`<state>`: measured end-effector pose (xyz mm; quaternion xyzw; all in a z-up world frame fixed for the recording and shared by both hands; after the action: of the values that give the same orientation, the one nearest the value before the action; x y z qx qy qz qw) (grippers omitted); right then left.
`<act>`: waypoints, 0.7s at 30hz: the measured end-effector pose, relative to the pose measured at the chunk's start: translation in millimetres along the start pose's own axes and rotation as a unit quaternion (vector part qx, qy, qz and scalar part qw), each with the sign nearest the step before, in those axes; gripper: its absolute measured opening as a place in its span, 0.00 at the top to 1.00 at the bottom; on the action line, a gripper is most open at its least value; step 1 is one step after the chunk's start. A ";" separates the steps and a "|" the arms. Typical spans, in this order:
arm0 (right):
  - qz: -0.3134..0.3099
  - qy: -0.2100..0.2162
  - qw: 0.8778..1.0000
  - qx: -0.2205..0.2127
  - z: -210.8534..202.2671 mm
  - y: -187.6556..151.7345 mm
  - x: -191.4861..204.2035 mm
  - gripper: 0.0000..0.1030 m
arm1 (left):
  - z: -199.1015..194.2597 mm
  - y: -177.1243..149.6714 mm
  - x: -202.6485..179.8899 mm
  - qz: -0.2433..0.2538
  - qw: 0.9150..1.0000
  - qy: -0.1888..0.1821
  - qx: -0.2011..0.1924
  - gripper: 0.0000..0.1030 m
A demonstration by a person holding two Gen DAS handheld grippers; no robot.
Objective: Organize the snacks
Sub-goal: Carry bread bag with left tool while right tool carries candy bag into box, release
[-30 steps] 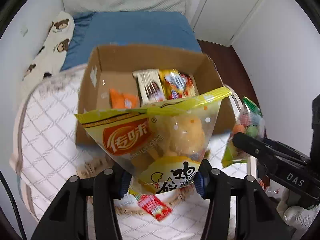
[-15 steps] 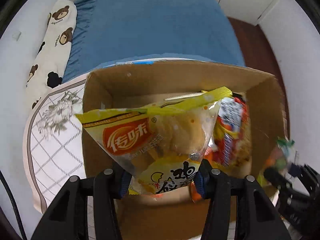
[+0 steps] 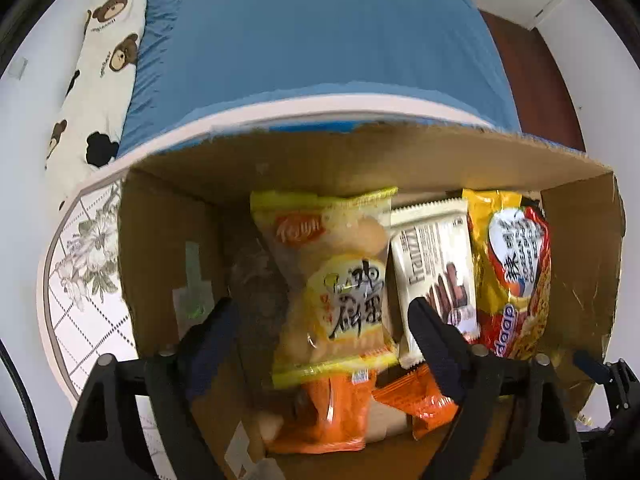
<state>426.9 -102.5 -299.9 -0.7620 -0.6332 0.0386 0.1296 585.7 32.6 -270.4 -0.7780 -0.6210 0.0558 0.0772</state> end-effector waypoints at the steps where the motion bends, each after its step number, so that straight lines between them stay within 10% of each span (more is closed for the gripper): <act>1: 0.001 -0.001 1.000 -0.002 -2.2 0.4 0.5 0.12 | -0.7 0.9 1.4 -0.003 1.000 0.003 -0.005 0.16; 21: 0.000 0.003 0.995 -0.099 -49.2 -33.7 21.6 0.08 | -73.6 -103.5 -11.7 0.006 0.987 -0.006 -0.163 0.16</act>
<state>409.9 -83.3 -241.9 -0.7714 -0.6335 -0.0263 0.0552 497.4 39.9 -178.6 -0.7834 -0.6178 -0.0407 -0.0547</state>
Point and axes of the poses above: each gripper's, at about its wrist camera, not at the fingertips, and z roughly the way its jaws point, x to its left, y to its top, the point moved 5 cm from there along z, roughly the way its jaws point, and after that the axes turned 7 degrees about x, right-handed, at the moved point
